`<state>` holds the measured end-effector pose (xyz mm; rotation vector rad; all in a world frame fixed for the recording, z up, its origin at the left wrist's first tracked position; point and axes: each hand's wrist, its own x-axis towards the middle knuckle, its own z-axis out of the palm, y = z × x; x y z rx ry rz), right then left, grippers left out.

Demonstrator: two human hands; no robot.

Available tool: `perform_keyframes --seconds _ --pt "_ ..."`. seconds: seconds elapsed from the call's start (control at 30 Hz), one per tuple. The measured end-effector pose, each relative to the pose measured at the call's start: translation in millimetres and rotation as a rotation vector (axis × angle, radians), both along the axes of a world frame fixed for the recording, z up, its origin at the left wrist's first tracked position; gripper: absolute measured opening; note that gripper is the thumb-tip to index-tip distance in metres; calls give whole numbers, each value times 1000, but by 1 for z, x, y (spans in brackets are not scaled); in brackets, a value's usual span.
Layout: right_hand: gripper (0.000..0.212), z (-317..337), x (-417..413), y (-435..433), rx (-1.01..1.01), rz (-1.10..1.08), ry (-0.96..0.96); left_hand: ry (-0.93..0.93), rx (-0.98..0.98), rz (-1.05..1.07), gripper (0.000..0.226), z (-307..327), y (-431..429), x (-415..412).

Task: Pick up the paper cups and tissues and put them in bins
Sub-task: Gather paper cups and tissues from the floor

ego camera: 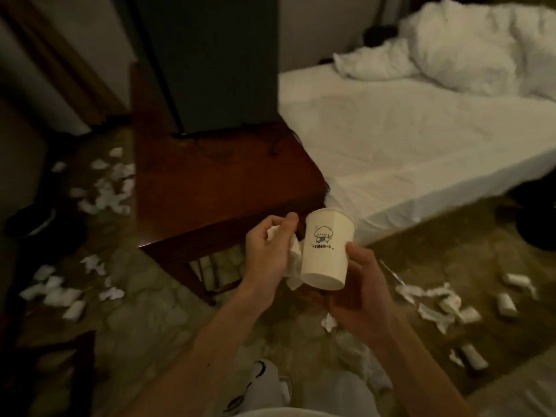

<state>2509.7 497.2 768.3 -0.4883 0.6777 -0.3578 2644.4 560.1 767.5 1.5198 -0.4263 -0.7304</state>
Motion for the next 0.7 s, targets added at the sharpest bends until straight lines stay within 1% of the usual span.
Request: perform_keyframes --seconds 0.07,0.17,0.2,0.27,0.33,0.37,0.4,0.47,0.53,0.6,0.7 --pt "67 18 12 10 -26 116 19 -26 -56 92 33 22 20 0" --pt "79 37 28 24 -51 294 39 -45 -121 205 40 47 54 -10" --pt "77 43 32 30 -68 359 44 -34 -132 259 44 52 66 -15" --pt "66 47 37 43 -103 480 66 18 -122 356 49 55 92 -27" --pt "59 47 41 58 -139 581 104 64 -119 430 39 52 121 -41" --pt "59 45 41 69 -153 634 116 70 -96 472 35 49 138 -49" --pt "59 43 41 81 -153 697 115 59 -74 517 35 47 155 -58" --pt "60 40 38 110 -99 819 93 75 -60 625 37 42 189 -78" --pt "60 37 35 144 -48 938 87 128 -71 761 35 39 225 -99" --pt "56 32 31 180 -23 1054 99 136 -48 889 37 39 262 -122" --pt "55 23 26 237 -78 1210 150 115 14 1040 42 41 317 -153"
